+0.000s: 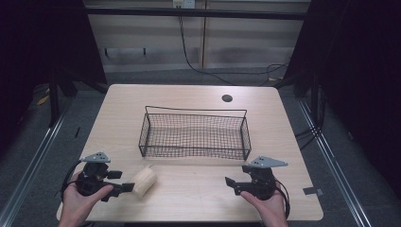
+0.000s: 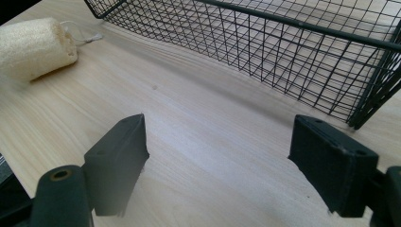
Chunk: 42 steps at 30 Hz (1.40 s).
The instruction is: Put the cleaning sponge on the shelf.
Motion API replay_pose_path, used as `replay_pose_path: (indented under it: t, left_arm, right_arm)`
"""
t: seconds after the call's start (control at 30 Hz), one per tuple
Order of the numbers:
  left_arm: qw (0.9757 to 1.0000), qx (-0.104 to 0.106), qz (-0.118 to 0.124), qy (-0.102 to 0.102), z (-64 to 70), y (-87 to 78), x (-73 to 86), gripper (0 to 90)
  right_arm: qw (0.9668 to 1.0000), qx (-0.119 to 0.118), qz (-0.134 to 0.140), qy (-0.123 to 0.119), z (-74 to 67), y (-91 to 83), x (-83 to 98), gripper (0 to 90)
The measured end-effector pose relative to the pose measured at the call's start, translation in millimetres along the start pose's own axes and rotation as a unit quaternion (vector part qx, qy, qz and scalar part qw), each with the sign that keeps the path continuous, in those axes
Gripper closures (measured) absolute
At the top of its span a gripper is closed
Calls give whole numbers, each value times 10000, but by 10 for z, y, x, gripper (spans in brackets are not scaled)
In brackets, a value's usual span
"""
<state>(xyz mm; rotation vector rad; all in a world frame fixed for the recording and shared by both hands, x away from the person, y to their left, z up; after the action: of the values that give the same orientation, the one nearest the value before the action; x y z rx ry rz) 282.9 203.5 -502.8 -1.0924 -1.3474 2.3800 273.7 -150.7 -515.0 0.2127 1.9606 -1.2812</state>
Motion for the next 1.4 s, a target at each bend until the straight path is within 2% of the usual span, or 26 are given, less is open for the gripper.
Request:
replay_pose_path:
  t: [0.17,0.23,0.33,0.43,0.47,0.5,0.57,0.67,0.7,0.77,0.93,1.03,1.07,1.13,1.27,1.3,1.4]
  left_arm:
    - [9999,-14,-156,36,46,-33,-74,237]
    - [9994,-124,-318,95,49,-46,-88,237]
    - [9987,-127,-479,149,77,-58,-109,217]
    - [9965,-265,-726,303,81,-51,-126,171]
    - [9965,-265,-726,303,81,-51,-126,166]
    - [9955,-306,-806,395,86,-48,-132,167]
    - [9955,-223,-842,381,125,-45,-170,167]
    - [9945,-311,-933,352,123,-46,-183,209]
    - [9929,-289,-1080,396,153,-26,-186,214]
    - [9917,-293,-1190,376,190,-9,-199,216]
    - [9901,-305,-1300,442,239,8,-291,217]
    - [9901,-307,-1298,446,243,10,-357,217]
    - [9894,-285,-1360,414,250,21,-378,217]
    - [9871,-237,-1510,477,271,53,-394,216]
    - [9858,-190,-1603,455,261,73,-401,216]
    - [9836,-187,-1748,405,231,84,-399,216]
    - [9820,-252,-1847,304,174,100,-424,202]
  right_arm:
    - [9999,-98,-128,57,-12,23,33,195]
    - [9998,-147,-138,45,-29,28,37,195]
    - [9998,-167,-138,20,-49,26,38,195]
    - [9996,-181,-198,23,-62,42,53,195]
    - [9996,-181,-198,23,-62,42,53,195]
    - [9996,-182,-210,17,-68,47,54,195]
    - [9996,-195,-184,19,-70,45,48,195]
    - [9996,-201,-168,42,-69,40,44,195]
    - [9996,-206,-175,41,-70,40,46,195]
    - [9996,-205,-176,22,-72,40,48,195]
    - [9996,-218,-153,-5,-89,35,46,195]
    - [9996,-225,-147,-25,-95,34,45,195]
    - [9996,-234,-152,-18,-97,37,44,195]
    - [9995,-242,-183,-29,-104,42,50,195]
    - [9995,-251,-204,-43,-110,52,56,195]
    - [9994,-256,-214,-41,-112,55,58,195]
    - [9994,-264,-217,-28,-114,58,60,195]
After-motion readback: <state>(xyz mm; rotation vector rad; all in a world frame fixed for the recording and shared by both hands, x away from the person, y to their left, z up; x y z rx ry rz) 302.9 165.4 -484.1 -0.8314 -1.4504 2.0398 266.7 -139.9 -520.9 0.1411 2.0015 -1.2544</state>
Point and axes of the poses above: each handheld gripper's, and its own axes: y roughly forward along the jaws, x roughly out of its underside, z roughly to its right, the point moved 10 cm from there along y, roughly forward along the jaws, and after that the axes turned 7 degrees about -z, right-handed, at the moved point
